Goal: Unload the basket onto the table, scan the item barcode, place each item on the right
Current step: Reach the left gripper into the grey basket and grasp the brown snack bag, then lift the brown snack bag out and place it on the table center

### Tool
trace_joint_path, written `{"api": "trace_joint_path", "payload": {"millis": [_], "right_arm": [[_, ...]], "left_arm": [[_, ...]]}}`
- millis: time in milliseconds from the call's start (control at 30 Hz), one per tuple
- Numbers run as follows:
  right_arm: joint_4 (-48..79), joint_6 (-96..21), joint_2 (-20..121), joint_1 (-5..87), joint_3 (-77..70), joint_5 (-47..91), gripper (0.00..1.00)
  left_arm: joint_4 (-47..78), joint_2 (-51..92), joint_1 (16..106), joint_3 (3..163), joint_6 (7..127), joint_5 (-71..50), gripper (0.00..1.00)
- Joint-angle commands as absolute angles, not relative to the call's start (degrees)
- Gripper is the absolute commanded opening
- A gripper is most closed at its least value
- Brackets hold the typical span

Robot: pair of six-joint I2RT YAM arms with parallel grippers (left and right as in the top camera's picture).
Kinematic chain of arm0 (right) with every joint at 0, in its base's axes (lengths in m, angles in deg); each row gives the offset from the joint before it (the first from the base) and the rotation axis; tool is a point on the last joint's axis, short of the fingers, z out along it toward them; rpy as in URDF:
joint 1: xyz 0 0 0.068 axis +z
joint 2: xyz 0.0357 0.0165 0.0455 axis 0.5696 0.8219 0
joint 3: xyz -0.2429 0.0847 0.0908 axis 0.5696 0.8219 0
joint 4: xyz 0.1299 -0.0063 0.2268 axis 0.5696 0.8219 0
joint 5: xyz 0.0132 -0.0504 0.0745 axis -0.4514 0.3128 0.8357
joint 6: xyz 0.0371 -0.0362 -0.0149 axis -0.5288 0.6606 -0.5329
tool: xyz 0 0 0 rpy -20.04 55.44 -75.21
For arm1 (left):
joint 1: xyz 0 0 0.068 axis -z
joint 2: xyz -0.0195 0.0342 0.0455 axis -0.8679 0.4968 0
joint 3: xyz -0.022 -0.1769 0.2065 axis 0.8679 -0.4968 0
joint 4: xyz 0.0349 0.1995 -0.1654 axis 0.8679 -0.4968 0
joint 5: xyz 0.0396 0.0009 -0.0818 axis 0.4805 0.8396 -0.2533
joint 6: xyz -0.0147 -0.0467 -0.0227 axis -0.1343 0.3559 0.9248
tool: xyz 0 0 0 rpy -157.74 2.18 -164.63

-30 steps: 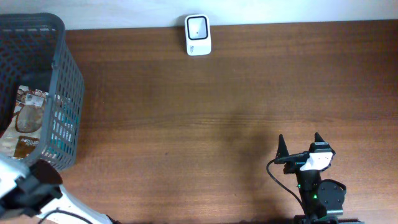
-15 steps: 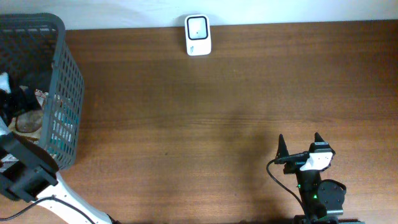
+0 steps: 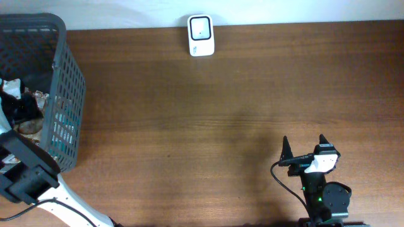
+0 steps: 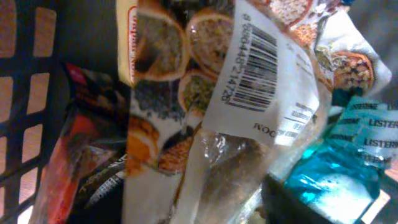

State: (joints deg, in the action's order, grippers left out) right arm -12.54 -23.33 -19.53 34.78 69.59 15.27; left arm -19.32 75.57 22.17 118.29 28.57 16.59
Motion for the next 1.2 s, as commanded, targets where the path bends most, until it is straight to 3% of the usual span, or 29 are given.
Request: {"api": "trace_joint_path", "payload": {"millis": [0,33,133,333,500,633,833,1033,1167], "right_arm": [[-12.5,-23.0,-19.9,35.1,70.1,14.8,0.98],[-12.5,-23.0,-19.9,35.1,70.1,14.8,0.98],[-12.5,-23.0,-19.9,35.1,70.1,14.8,0.98],[-12.5,-23.0,-19.9,35.1,70.1,14.8,0.98],[-12.5,-23.0,-19.9,35.1,70.1,14.8,0.98],[-12.5,-23.0,-19.9,35.1,70.1,14.8,0.98],[-12.5,-23.0,-19.9,35.1,70.1,14.8,0.98],[-12.5,-23.0,-19.9,35.1,70.1,14.8,0.99],[-12.5,-23.0,-19.9,35.1,70.1,14.8,0.98]], "left_arm": [[-20.5,76.7,22.2,117.7,28.1,14.2,0.32],[-20.8,77.0,22.2,117.7,28.1,13.6,0.17],[-20.8,77.3,22.2,117.8,29.9,13.4,0.0],[-24.6,74.2,22.1,128.2,35.5,12.2,0.0],[-26.8,68.1,22.1,142.8,36.3,-2.5,0.0],[-28.2,61.1,22.2,152.6,41.6,-6.4,0.0],[-30.2,47.4,26.0,155.3,44.5,-23.1,0.0],[-37.2,43.2,44.1,155.2,44.7,-25.9,0.0],[-41.2,45.3,58.9,152.4,47.3,-7.7,0.0]]}}
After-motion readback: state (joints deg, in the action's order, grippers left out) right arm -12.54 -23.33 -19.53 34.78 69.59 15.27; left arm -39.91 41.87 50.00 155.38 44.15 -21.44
